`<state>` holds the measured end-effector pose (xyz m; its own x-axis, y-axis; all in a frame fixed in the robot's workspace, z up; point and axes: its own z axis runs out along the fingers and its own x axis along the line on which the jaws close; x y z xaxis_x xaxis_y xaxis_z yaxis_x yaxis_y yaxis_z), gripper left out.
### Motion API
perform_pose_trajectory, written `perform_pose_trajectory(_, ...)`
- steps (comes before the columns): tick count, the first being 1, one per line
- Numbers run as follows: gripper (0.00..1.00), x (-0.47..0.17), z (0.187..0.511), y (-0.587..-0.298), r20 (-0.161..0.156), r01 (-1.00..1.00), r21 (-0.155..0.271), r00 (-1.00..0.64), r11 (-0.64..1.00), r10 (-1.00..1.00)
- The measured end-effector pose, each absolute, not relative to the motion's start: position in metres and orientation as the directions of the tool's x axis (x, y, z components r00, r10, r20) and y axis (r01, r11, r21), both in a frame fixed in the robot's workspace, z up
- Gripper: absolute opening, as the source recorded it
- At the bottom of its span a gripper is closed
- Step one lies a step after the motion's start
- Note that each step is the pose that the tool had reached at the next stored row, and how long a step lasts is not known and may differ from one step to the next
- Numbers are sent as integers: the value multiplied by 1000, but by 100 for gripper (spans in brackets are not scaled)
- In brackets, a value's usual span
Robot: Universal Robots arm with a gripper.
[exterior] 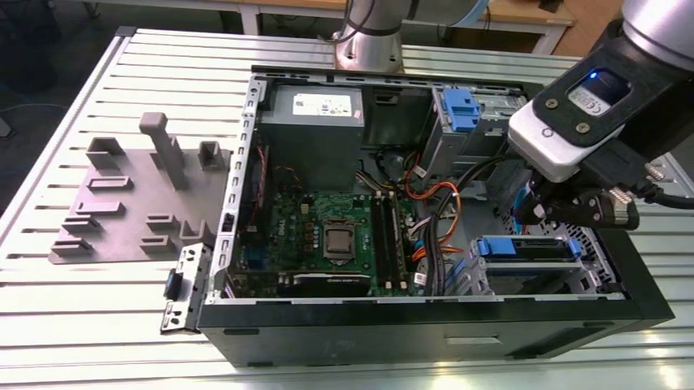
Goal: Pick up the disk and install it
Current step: 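Insert the disk into the insertion slot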
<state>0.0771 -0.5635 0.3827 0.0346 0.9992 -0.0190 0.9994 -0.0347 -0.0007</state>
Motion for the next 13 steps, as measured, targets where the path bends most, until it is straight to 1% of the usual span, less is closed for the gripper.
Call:
perform_pose_trajectory(4,11,77,376,-563,-19,999,-1,35,-35,999)
perform_pose_trajectory(13,11,77,374,-563,-19,999,-1,35,-35,999)
